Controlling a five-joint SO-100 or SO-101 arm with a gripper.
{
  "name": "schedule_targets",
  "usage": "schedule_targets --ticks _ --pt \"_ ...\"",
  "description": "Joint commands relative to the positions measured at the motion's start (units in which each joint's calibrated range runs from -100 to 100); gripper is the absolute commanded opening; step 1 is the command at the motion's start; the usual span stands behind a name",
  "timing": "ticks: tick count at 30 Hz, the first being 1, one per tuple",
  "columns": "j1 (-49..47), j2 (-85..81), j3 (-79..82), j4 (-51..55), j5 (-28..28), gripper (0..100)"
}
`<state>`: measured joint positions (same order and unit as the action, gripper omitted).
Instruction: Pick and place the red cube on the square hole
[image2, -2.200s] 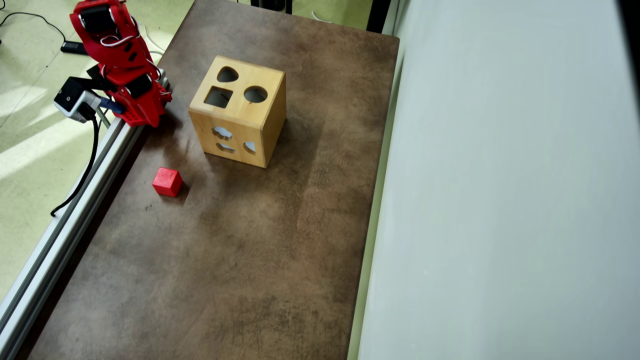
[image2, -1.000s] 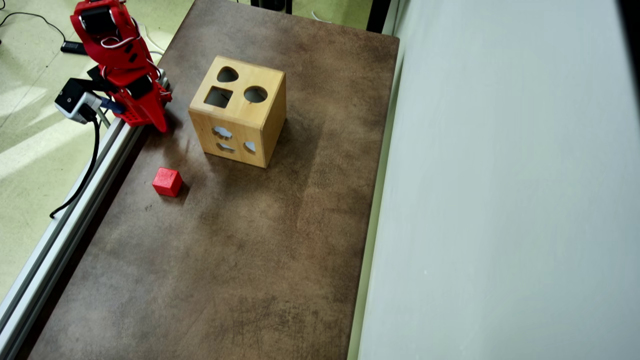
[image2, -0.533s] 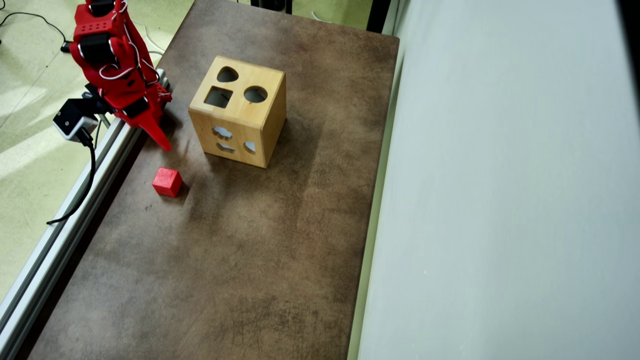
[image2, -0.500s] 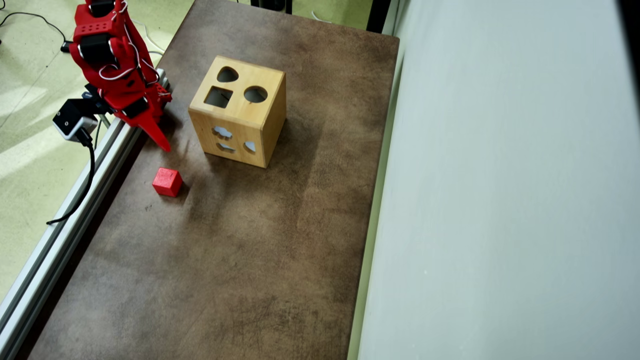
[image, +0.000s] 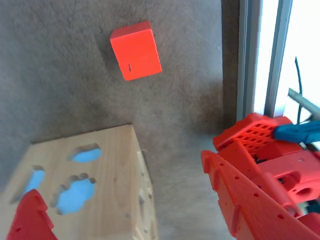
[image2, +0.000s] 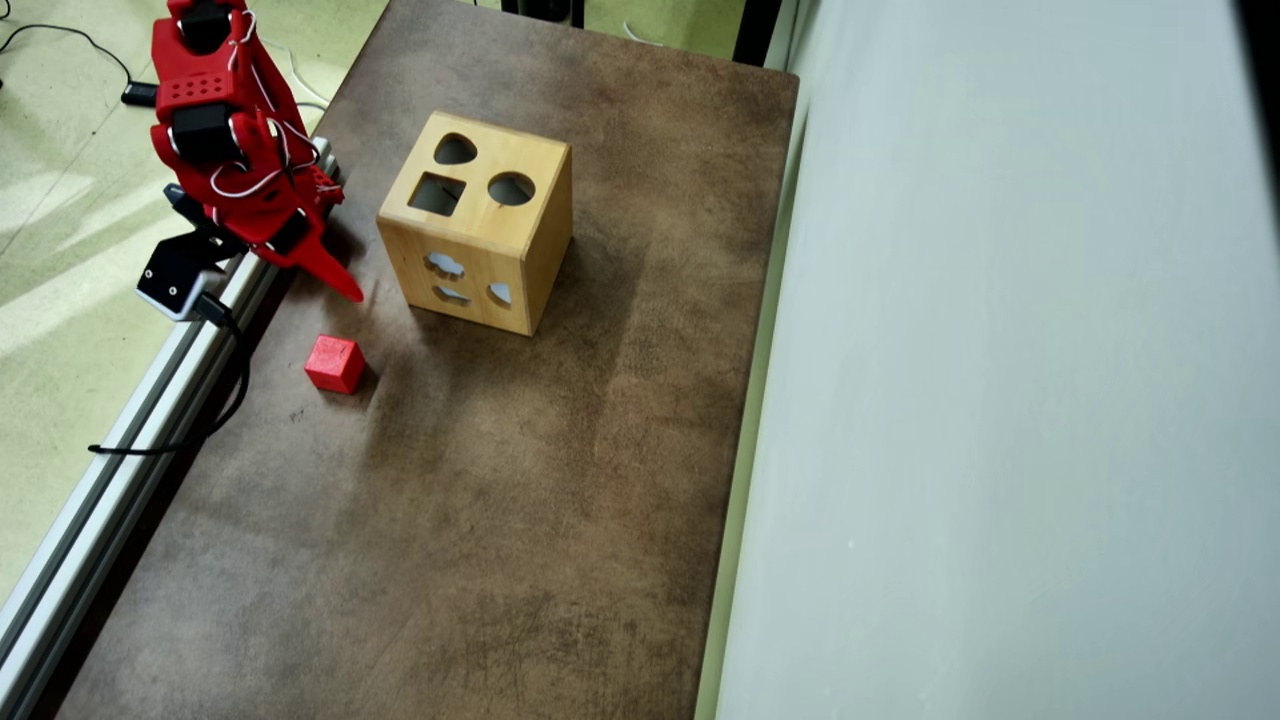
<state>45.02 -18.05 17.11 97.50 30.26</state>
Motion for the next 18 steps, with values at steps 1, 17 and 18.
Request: schedule_targets --ticks 1,17,18 --pt "-0.3 -0.3 -0.2 0.1 2.8 46" --pt "-0.4 13.3 1.0 -6.6 3.1 46" --pt "-0.3 14.2 1.0 -7.5 3.1 46"
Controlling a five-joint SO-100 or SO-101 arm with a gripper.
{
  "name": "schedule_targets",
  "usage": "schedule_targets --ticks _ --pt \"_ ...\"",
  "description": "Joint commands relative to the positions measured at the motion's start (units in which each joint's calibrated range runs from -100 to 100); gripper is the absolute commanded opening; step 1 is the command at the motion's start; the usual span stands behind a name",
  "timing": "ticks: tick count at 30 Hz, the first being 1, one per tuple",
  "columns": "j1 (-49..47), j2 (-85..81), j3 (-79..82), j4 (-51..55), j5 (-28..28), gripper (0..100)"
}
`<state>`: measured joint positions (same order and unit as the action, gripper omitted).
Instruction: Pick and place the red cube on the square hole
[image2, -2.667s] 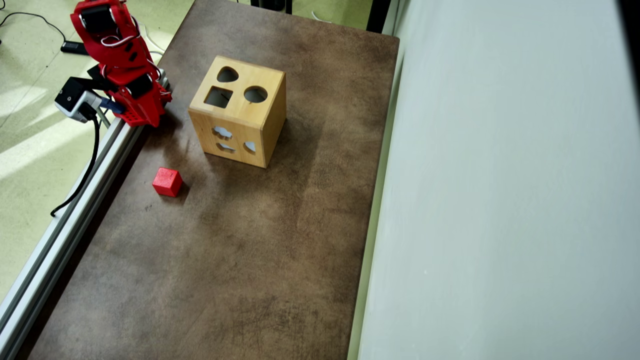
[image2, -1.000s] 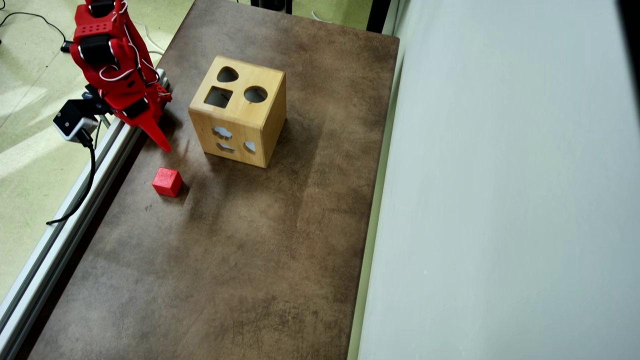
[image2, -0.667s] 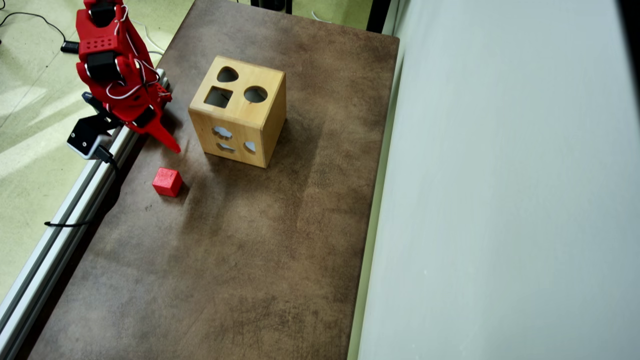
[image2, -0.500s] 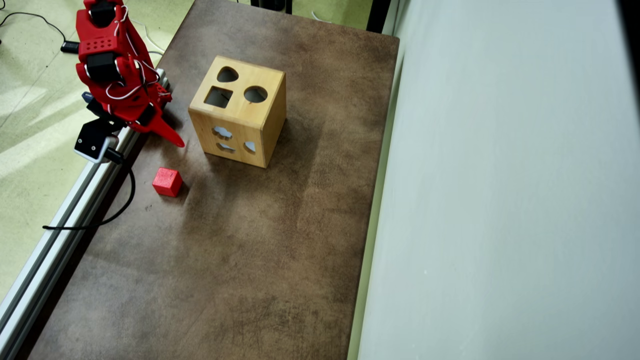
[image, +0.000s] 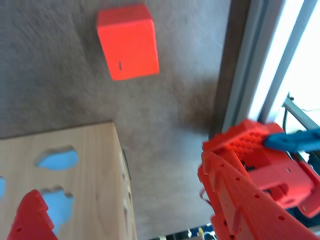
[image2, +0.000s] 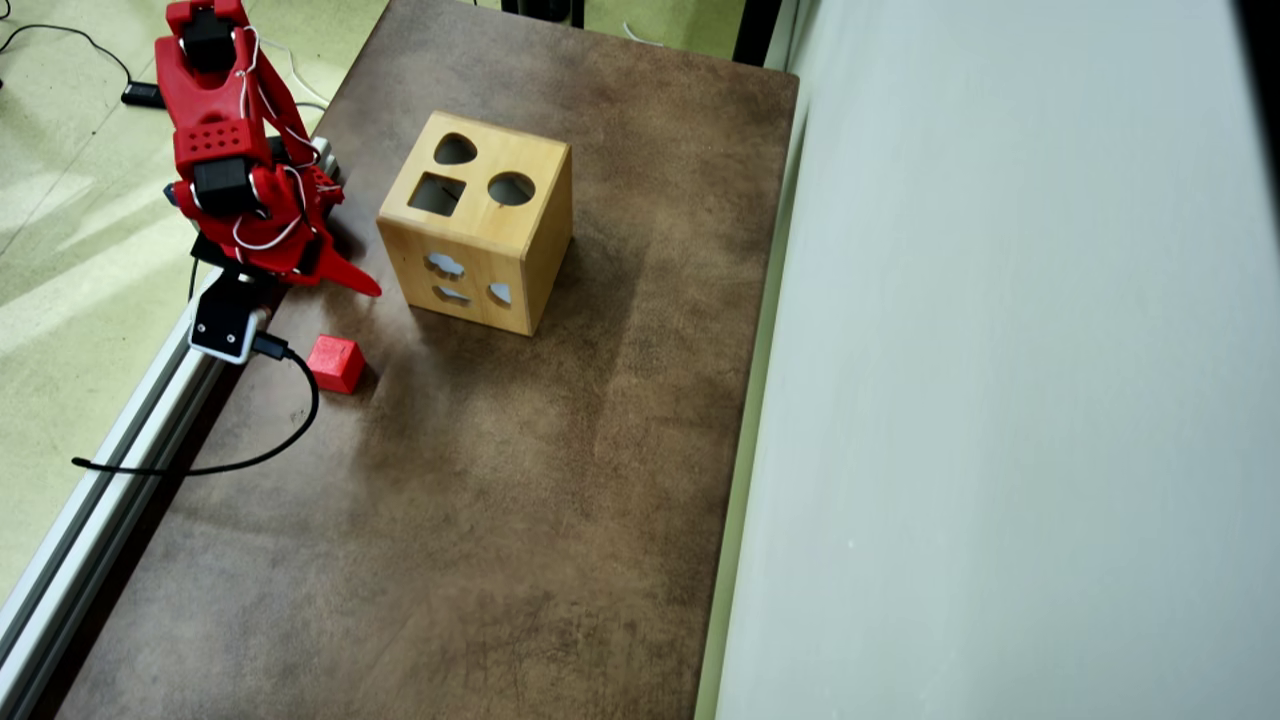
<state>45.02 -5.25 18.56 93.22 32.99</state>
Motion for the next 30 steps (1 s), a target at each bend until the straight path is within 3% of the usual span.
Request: schedule_targets --ticks 1,9,23,30 --pt "-0.3 2.5 -0.4 -3.8 0.4 46" --pt "-0.3 12.4 -0.6 -4.6 0.4 46" --pt "1.0 13.3 -0.8 -8.7 2.5 46" --pt "5.5 13.3 -0.8 -13.2 6.6 46"
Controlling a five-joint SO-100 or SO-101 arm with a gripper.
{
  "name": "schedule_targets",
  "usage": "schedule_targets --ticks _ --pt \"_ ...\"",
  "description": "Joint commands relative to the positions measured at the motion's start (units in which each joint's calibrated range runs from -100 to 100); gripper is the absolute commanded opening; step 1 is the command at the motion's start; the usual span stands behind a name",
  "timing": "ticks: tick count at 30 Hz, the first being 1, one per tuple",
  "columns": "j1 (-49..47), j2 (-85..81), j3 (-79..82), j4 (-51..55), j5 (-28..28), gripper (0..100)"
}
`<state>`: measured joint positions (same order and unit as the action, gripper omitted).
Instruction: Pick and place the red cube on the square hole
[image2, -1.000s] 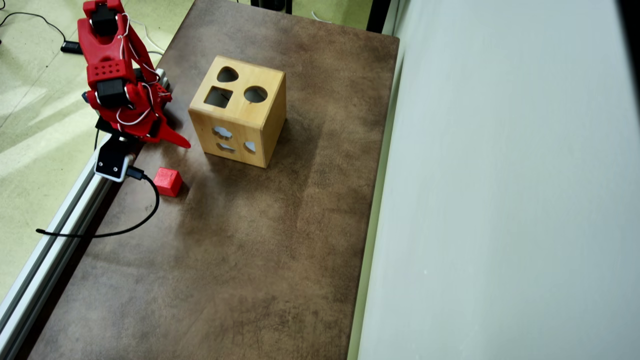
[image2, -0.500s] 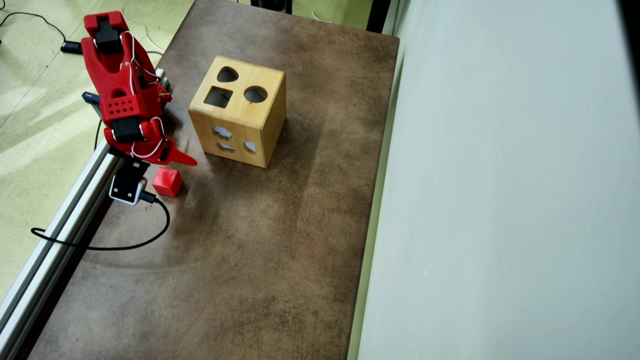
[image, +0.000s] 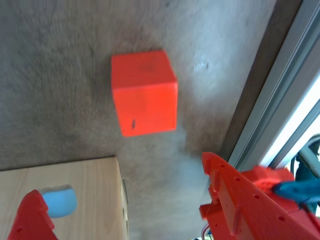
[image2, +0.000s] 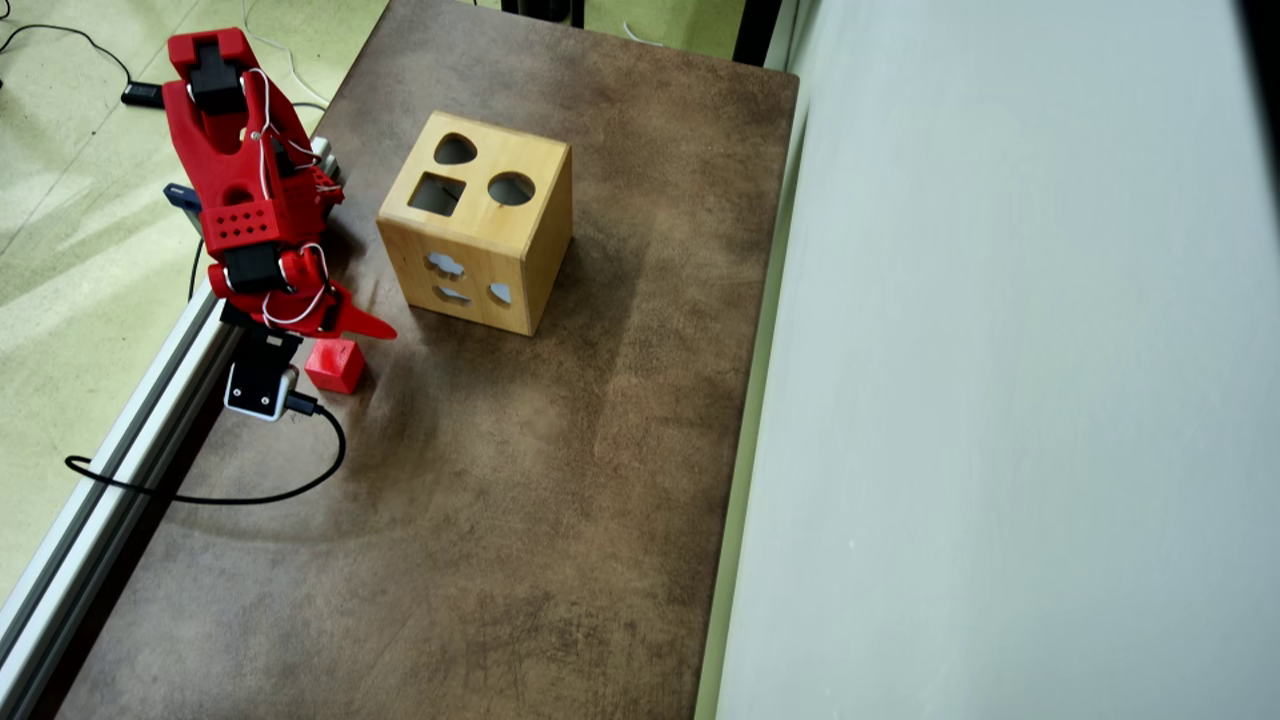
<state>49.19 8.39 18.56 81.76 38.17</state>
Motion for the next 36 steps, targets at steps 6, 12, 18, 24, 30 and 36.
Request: schedule_targets --ticks 6,12,18,24,30,36 --pt "1.9 0.1 -0.6 -4.8 2.0 46" --pt "1.3 5.8 -0.9 -5.6 1.9 46" --pt "1.2 8.1 -0.5 -10.1 1.9 46" --pt "1.0 10.9 -0.5 -11.7 1.9 46" --pt "-1.2 12.6 -0.4 -11.2 1.7 46" --pt "-1.4 12.5 -0.4 -10.8 1.7 46"
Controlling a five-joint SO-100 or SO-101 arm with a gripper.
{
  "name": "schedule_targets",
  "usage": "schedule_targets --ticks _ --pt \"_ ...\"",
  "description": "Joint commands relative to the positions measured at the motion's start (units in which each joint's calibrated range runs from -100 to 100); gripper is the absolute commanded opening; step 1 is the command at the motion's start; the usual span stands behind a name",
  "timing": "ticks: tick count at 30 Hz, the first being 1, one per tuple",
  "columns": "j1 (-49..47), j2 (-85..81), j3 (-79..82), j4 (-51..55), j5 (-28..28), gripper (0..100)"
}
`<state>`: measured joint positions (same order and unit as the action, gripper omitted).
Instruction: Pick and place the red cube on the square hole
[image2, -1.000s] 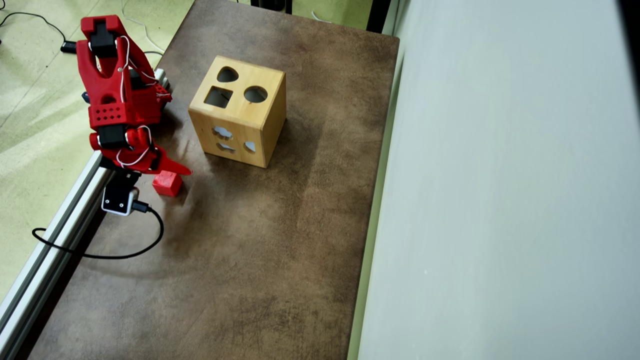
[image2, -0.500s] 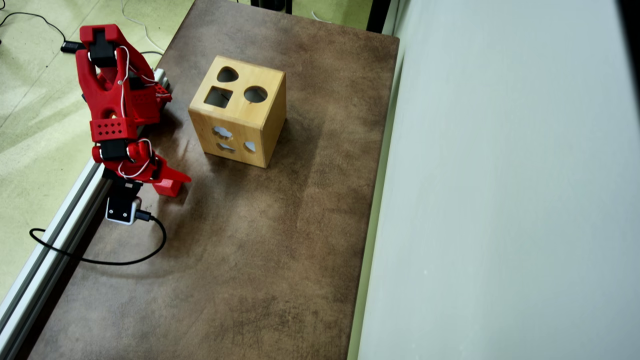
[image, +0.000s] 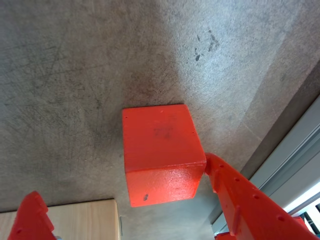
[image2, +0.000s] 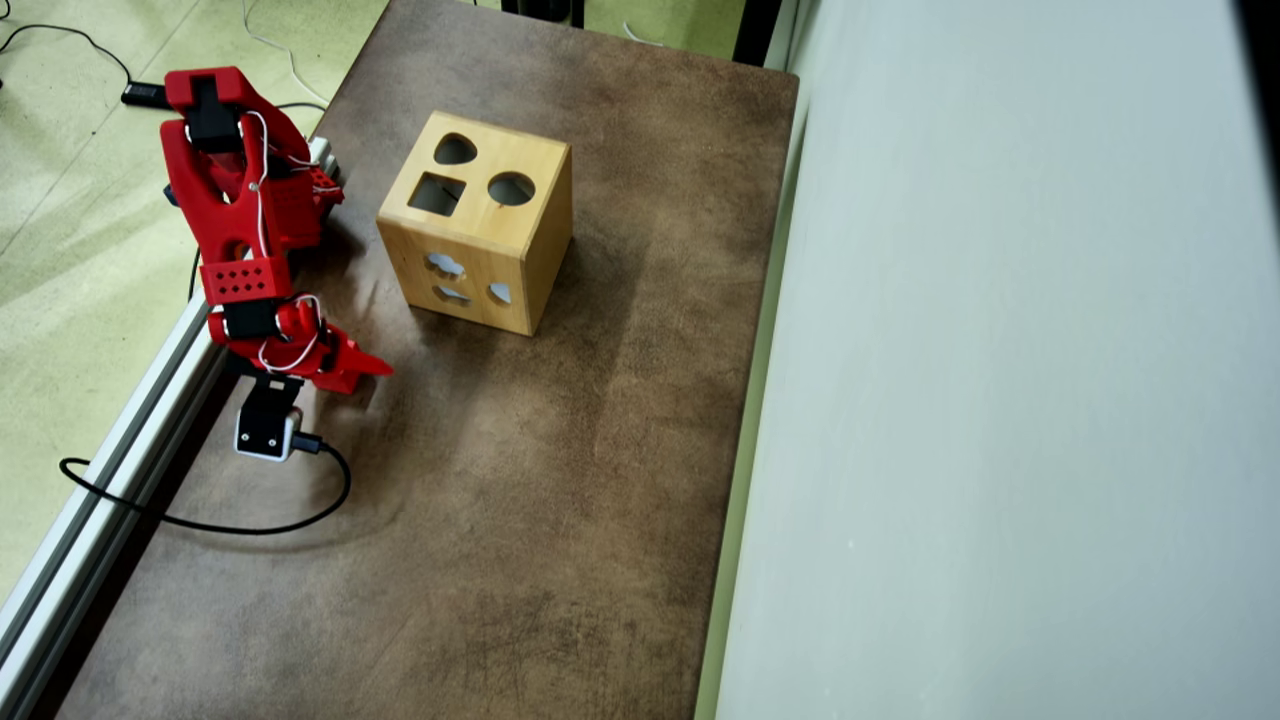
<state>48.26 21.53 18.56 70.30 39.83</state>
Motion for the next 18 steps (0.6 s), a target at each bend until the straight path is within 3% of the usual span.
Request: schedule_targets --ticks 1,9,18 --pt "-0.5 -0.6 -0.4 0.7 0.0 46" --pt "-0.5 -0.5 -0.3 0.8 0.1 45" --pt "-0.5 -0.5 -0.3 0.8 0.1 34"
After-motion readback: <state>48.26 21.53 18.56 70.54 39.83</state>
